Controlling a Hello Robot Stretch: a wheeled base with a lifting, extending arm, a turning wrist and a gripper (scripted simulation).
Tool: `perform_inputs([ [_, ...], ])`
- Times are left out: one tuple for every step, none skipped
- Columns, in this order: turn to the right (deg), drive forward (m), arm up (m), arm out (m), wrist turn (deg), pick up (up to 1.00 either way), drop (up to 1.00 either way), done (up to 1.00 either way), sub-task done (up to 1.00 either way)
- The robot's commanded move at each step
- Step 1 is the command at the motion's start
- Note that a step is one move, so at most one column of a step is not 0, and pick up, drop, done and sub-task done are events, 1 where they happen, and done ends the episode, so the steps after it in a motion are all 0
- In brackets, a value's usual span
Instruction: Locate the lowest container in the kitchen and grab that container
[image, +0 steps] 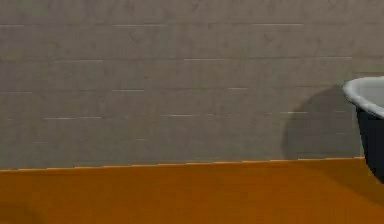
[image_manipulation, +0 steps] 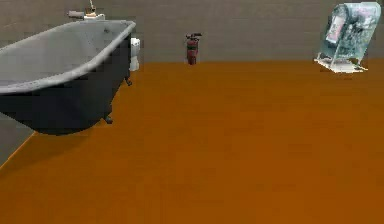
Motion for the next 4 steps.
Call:
perform_inputs([
  [42.0,0.00,0.00,0.00,0.0,0.00,0.00,0.00,0.00],
  [0.0,0.20,0.00,0.00,0.0,0.00,0.00,0.00,0.00],
  [-45.0,0.00,0.00,0.00,0.0,0.00,0.00,0.00,0.00],
  [-45.0,0.00,0.00,0.00,0.0,0.00,0.00,0.00,0.00],
])
